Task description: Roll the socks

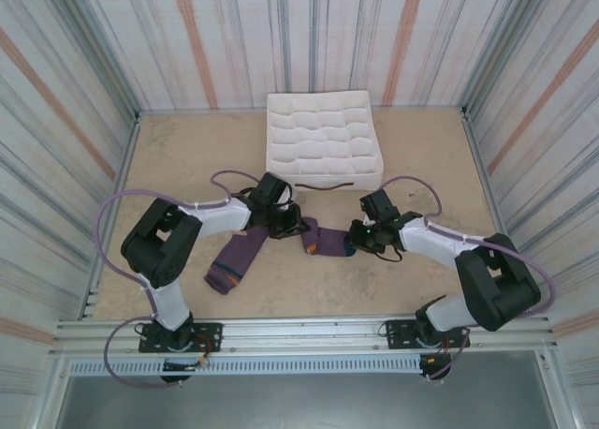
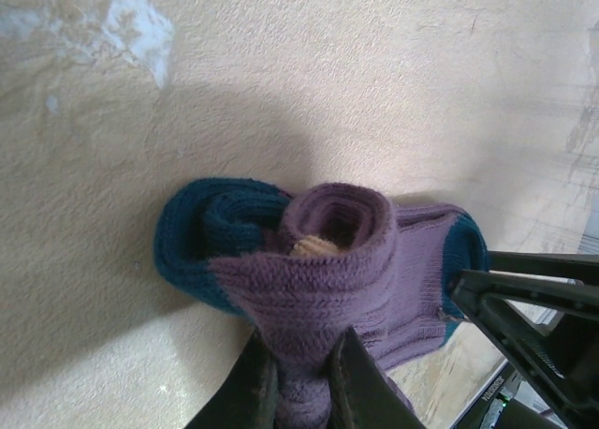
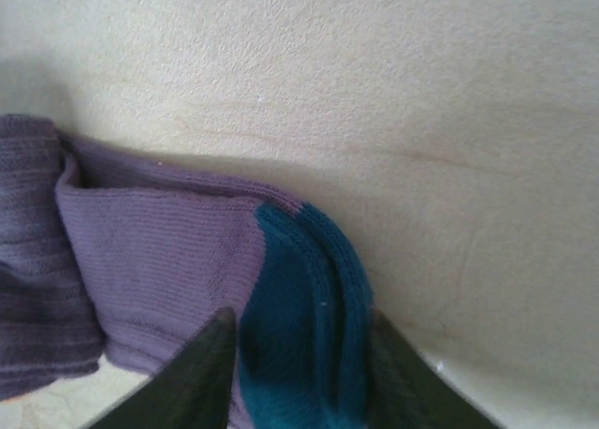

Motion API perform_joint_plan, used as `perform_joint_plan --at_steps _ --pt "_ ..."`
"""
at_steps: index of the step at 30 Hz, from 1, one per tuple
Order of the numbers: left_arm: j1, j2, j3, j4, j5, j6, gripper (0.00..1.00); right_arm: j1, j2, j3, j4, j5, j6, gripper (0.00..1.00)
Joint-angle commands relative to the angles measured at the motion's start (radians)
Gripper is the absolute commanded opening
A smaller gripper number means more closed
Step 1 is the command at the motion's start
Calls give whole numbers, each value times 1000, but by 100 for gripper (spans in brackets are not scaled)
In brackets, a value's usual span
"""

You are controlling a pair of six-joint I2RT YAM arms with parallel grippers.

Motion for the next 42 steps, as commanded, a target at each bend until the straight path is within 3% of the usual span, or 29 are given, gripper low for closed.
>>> perform_joint_plan --at_steps 1,4,15,20,22,26,30,37,42 --pt "7 -45 3 -12 17 13 0 4 56 43 26 3 -13 17" --pt "16 -68 -8 -12 12 7 0 -14 93 90 4 49 -44 0" --pt "29 -138 -69 -118 -131 -56 0 -58 262 322 32 78 -294 0" --pt "29 -114 -76 -137 -166 -92 0 -23 303 337 94 89 -333 13" --pt "30 -110 -80 -135 -172 -104 0 -1 291 318 123 113 -338 25" --pt "32 -109 -70 -168 -191 -111 0 57 217 258 172 189 -364 44" --pt "41 -109 -58 -200 -182 -103 0 156 113 192 205 292 -401 57" --pt "59 -115 -65 -196 -158 -103 0 420 26 108 262 496 -449 72" --pt "67 -119 -67 -198 -148 -98 0 586 84 116 315 609 -483 70"
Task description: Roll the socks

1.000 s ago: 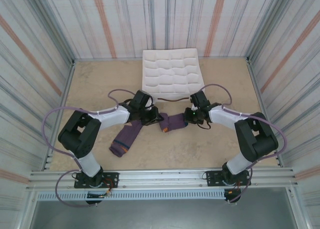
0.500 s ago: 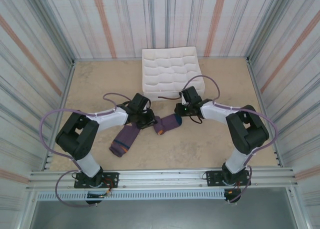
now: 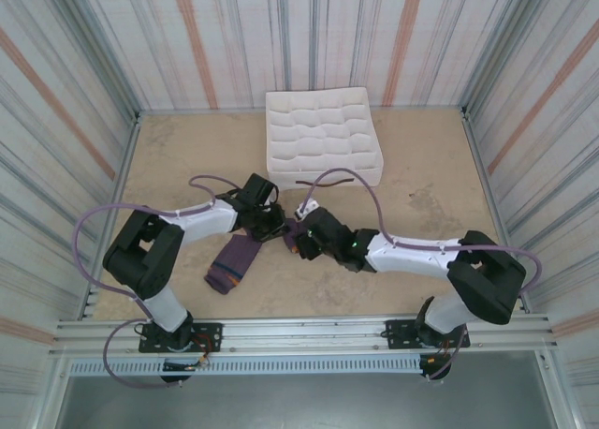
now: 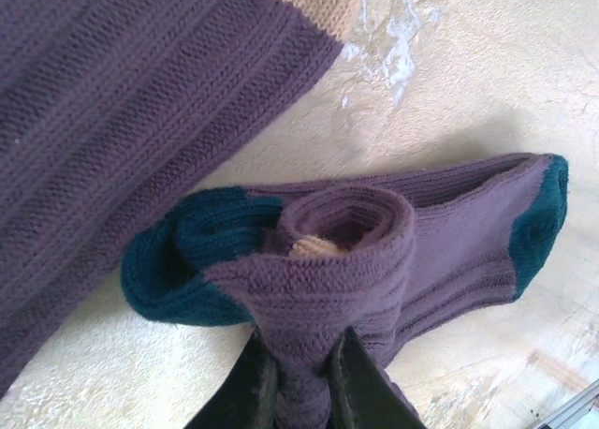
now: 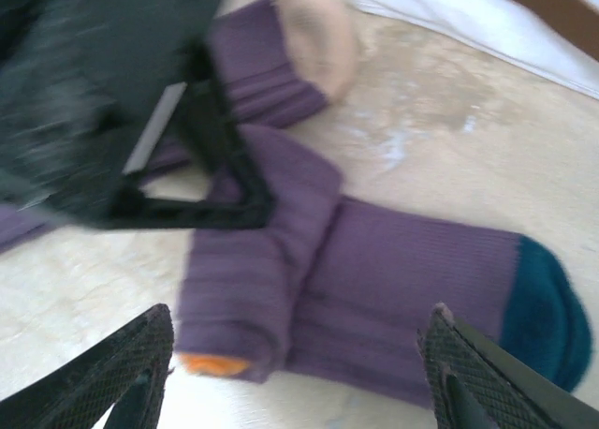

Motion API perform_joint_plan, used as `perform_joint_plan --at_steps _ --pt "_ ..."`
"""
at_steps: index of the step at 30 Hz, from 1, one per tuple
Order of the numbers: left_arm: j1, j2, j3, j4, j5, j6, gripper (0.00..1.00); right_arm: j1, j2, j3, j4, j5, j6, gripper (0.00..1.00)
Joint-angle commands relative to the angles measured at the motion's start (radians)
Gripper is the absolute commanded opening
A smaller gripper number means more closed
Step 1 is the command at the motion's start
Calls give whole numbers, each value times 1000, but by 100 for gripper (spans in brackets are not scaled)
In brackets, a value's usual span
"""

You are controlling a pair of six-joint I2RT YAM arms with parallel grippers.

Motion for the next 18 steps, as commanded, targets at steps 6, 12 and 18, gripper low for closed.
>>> perform_joint_plan --at_steps 6,12,18 --pt "15 -3 -12 -39 15 -6 0 124 174 72 71 187 -59 64" --pt "24 -11 -24 -35 28 -8 0 134 244 98 99 245 -51 60" --pt "37 -23 -39 -23 38 -12 0 134 288 118 96 258 -19 31"
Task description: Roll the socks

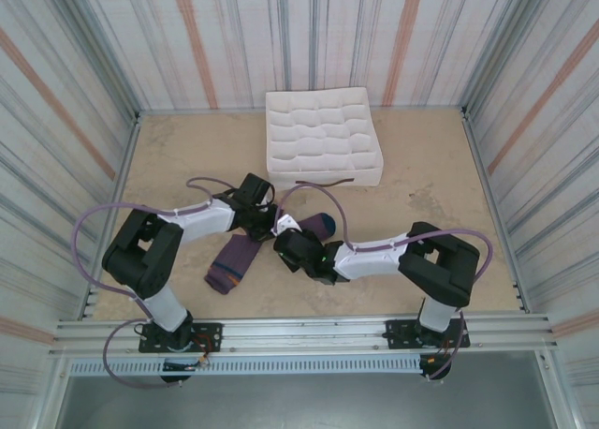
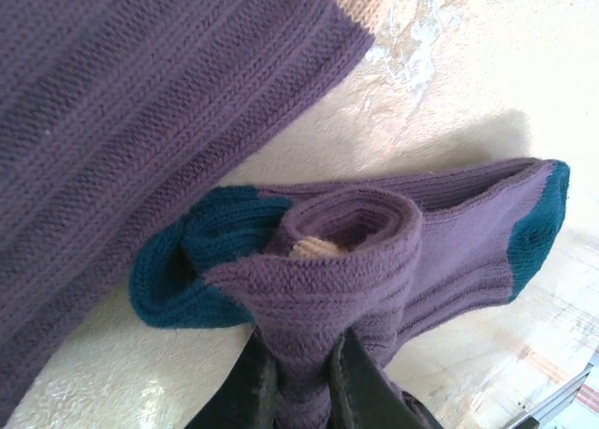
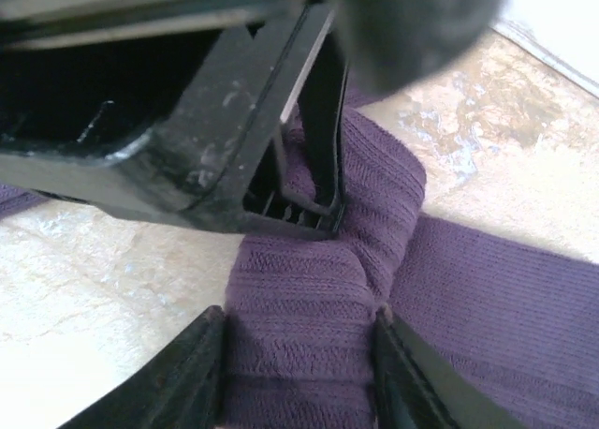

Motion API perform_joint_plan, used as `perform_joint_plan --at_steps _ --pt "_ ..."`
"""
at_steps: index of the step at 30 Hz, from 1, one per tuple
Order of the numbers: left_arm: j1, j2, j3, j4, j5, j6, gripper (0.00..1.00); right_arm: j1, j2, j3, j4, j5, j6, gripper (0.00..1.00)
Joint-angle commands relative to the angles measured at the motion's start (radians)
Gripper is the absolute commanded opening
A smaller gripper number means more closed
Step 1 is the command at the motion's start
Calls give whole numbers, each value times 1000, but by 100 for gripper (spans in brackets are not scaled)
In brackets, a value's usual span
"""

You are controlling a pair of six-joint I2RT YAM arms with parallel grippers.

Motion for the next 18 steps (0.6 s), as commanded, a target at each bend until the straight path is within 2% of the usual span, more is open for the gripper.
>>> perform_joint_plan --at_steps 1,4,6,10,13,18 --pt "10 -25 -27 -26 5 -9 0 7 34 31 11 35 15 22" --pt "20 -36 -40 -11 18 -15 1 8 47 38 12 27 32 5" --pt "30 -46 -55 9 28 -22 12 8 51 36 15 27 48 0" --pt "50 -69 -78 39 45 -31 36 2 56 20 39 26 127 0" --pt "64 -92 -88 60 63 -47 48 -7 57 -14 92 -8 184 0" --pt "79 -129 -80 55 76 -41 54 -51 44 -99 197 -116 287 0"
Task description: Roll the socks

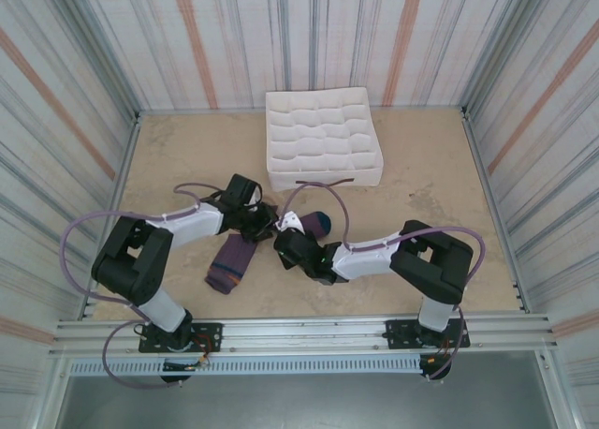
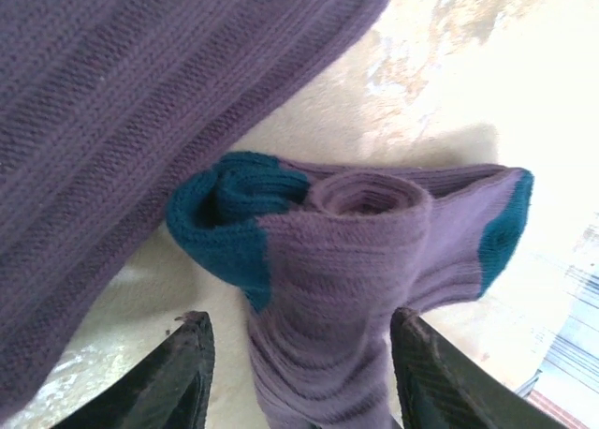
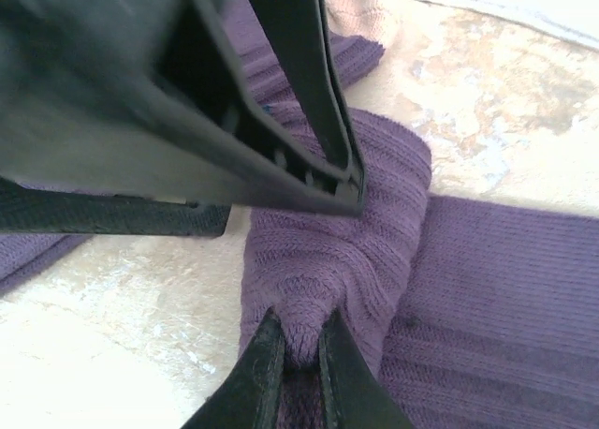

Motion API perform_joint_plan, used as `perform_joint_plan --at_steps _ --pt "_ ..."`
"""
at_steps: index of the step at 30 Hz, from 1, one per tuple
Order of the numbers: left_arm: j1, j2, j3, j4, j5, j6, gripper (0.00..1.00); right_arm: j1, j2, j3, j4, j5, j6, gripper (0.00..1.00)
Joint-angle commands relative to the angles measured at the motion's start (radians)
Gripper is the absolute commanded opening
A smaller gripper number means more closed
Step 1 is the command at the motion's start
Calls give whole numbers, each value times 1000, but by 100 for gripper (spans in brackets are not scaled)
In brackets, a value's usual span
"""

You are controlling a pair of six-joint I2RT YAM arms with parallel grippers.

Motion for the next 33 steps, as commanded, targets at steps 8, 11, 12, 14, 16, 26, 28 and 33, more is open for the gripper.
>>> perform_joint_plan --at_steps 8,11,12,14,16,26,28,33 --pt "10 -131 -31 12 -30 -2 58 -144 -13 -234 263 -271 357 0" --pt "10 -128 -30 4 -31 2 57 -210 22 -298 400 -396 471 0" --pt "10 -123 -30 6 -28 3 57 -228 37 -310 427 -433 505 0" --pt "10 -112 -30 16 -22 3 57 -253 59 -327 466 -474 560 0" --pt "9 -100 -33 35 -13 5 56 -272 75 -347 499 -505 617 0" --pt "-21 -7 -11 111 17 46 53 -358 129 -413 558 -608 876 0" --pt "-30 20 0 140 22 61 53 -370 126 -420 536 -610 914 0" --pt "-41 94 12 228 38 79 52 -394 112 -418 461 -633 970 0"
